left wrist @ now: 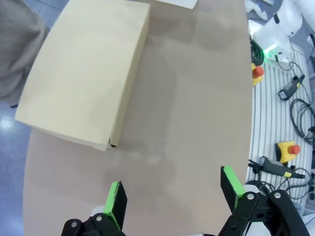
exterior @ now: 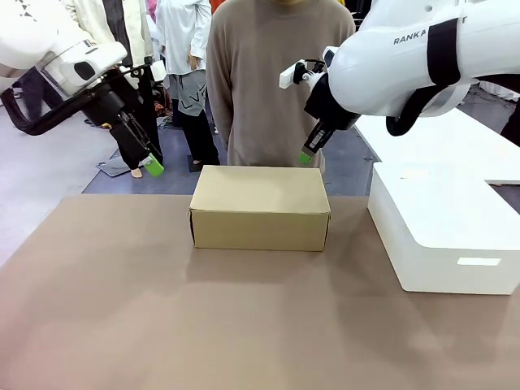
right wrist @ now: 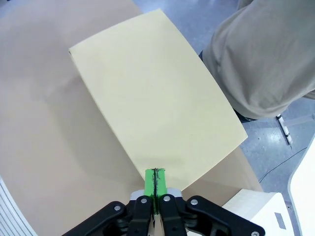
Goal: Pack the shoes into the box.
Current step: Press down on the lid of the Shoes Box.
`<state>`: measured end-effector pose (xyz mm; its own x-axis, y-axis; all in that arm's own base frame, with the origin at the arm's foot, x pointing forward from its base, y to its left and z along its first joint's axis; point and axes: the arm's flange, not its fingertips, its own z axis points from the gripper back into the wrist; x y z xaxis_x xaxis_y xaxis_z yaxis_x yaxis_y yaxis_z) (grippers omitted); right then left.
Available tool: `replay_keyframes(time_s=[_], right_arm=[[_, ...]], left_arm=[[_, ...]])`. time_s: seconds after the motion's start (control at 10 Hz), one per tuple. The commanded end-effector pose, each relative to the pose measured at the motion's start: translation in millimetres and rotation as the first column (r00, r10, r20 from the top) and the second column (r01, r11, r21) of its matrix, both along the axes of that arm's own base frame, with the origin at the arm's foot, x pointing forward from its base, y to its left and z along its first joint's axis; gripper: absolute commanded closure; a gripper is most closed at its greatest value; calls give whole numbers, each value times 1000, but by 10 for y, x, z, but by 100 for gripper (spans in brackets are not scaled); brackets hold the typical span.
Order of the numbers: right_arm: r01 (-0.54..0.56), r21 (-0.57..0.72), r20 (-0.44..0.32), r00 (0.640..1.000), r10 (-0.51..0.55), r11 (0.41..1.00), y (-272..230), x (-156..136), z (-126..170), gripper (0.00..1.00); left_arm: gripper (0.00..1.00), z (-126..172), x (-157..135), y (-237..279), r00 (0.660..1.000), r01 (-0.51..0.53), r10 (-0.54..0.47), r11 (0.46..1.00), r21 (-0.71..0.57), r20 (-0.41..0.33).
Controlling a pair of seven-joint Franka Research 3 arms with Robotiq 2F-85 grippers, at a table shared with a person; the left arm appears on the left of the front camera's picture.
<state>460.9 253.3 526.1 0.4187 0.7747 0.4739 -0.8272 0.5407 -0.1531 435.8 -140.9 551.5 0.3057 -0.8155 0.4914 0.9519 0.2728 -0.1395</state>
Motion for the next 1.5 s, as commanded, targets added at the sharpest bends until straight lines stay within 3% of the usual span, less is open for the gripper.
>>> replay_keyframes(time_s=[0.0, 0.1, 0.4, 0.6, 0.9, 1.4], right_arm=[[4, 12, -2, 1000, -4, 1000, -26, -11, 11, 100], [0, 0, 0, 1000, 0, 1000, 0, 0, 0, 100], [29, -60, -132, 991, -37, 998, 274, 387, 24, 100], [49, -84, -175, 982, -63, 995, 471, 628, 2, 100], [86, -143, -169, 980, -109, 986, 698, 889, -164, 100], [269, -120, -90, 956, -280, 956, 864, 1177, -594, 100]], left_arm=[[0, 18, -5, 13, 1000, -4, 3, 1000, -9, -12], [0, 0, 0, 0, 1000, 0, 0, 1000, 0, 0], [0, 90, -246, -85, 996, -27, 20, 997, 74, 91], [0, 56, -371, -91, 994, -34, 18, 988, 153, 103], [0, -44, -464, -80, 994, -39, 22, 985, 167, 106], [0, -87, -593, -122, 984, -122, 103, 984, 131, 148]])
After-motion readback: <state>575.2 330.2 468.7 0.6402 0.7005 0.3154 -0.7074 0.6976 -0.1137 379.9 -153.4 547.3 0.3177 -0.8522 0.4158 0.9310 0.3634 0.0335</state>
